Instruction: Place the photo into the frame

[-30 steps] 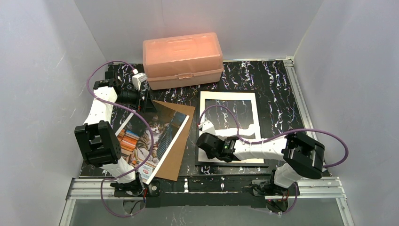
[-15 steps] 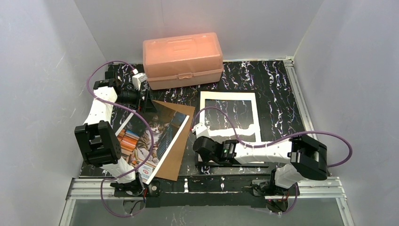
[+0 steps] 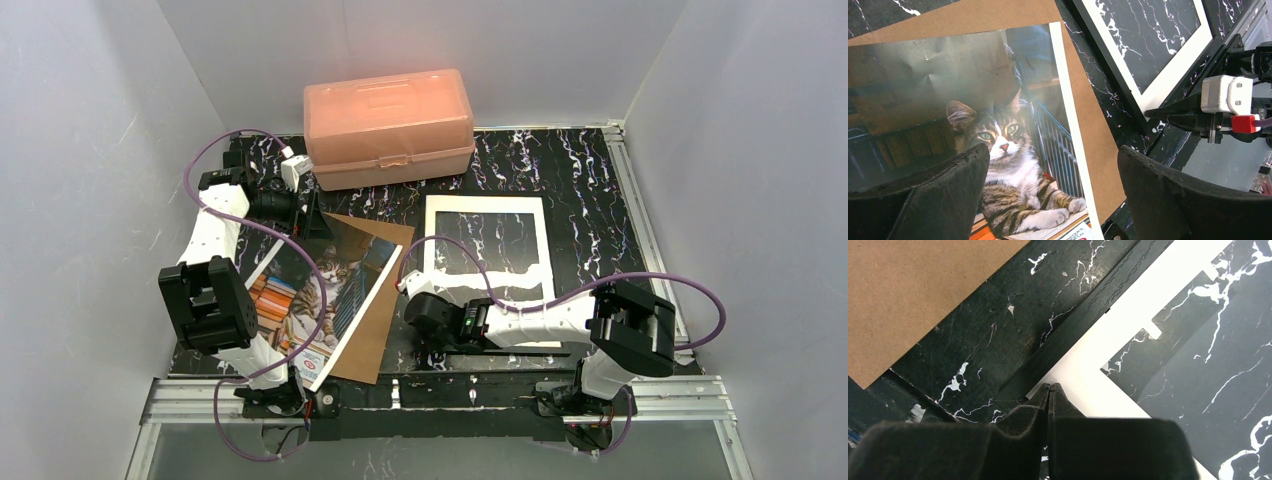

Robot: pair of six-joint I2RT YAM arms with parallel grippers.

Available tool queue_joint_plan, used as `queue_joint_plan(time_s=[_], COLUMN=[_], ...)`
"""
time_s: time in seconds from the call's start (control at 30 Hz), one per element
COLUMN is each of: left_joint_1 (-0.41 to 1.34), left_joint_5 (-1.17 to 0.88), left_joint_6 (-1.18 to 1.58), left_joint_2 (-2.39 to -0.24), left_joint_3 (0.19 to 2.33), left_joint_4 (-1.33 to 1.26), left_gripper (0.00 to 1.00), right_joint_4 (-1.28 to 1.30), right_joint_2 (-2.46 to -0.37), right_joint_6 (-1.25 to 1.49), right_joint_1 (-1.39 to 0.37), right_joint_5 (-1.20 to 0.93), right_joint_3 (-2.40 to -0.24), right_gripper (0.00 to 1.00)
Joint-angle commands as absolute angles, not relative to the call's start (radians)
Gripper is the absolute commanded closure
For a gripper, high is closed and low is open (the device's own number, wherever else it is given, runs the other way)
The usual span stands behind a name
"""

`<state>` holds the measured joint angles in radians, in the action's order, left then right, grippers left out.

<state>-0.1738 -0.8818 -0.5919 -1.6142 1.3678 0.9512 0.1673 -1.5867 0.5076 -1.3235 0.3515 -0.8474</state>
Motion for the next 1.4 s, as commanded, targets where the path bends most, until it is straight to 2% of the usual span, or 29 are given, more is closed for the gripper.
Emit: queue_joint_plan(time_s=[0.0,0.33,0.43,0.5,0.73,0.87,1.0,1.2,1.37], left_joint_1=[-0.170,-0.170,-0.170,-0.170,-0.170,-0.170,-0.170,-0.174,-0.185], left_joint_5=[-0.899,-0.905,-0.908,-0.908,-0.861,-0.854,-0.849,-0.824,-0.825], left_joint_6=[-0.601,-0.601,-0.605,-0.605,-0.574,-0.555,-0.556,-0.537,-0.541], left_joint_2=[-1.592,-1.592,-1.600,-1.602,-1.640,-1.650,-1.651,-1.658,-1.652], left_joint_3=[1.391,1.397,1.407,1.410,1.446,1.458,1.457,1.457,1.456], left_joint_4=[0.983,0.987,0.998,0.999,1.016,1.017,1.017,1.022,1.022], left_gripper=[0.02,0.02,0.02,0.02,0.02,0.02,0.02,0.02,0.02], right_joint_4=[0.141,0.210,0.260,0.276,0.210,0.080,-0.048,-0.100,-0.145], right_joint_2=[-1.597,-1.519,-1.465,-1.398,-1.277,-1.383,-1.597,-1.915,-2.059], right_joint_6=[0.502,0.474,0.492,0.511,0.465,0.367,0.301,0.252,0.265], right_joint_1=[-1.325,-1.323,-1.298,-1.241,-0.920,-0.758,-0.644,-0.624,-0.625], right_joint_5=[0.325,0.383,0.452,0.480,0.512,0.484,0.393,0.303,0.262], right_joint_3=[-0.853,-0.917,-0.912,-0.882,-0.855,-0.959,-1.103,-1.384,-1.497], right_gripper=[0.90,0.88,0.81,0.79,0.62,0.60,0.61,0.64,0.69])
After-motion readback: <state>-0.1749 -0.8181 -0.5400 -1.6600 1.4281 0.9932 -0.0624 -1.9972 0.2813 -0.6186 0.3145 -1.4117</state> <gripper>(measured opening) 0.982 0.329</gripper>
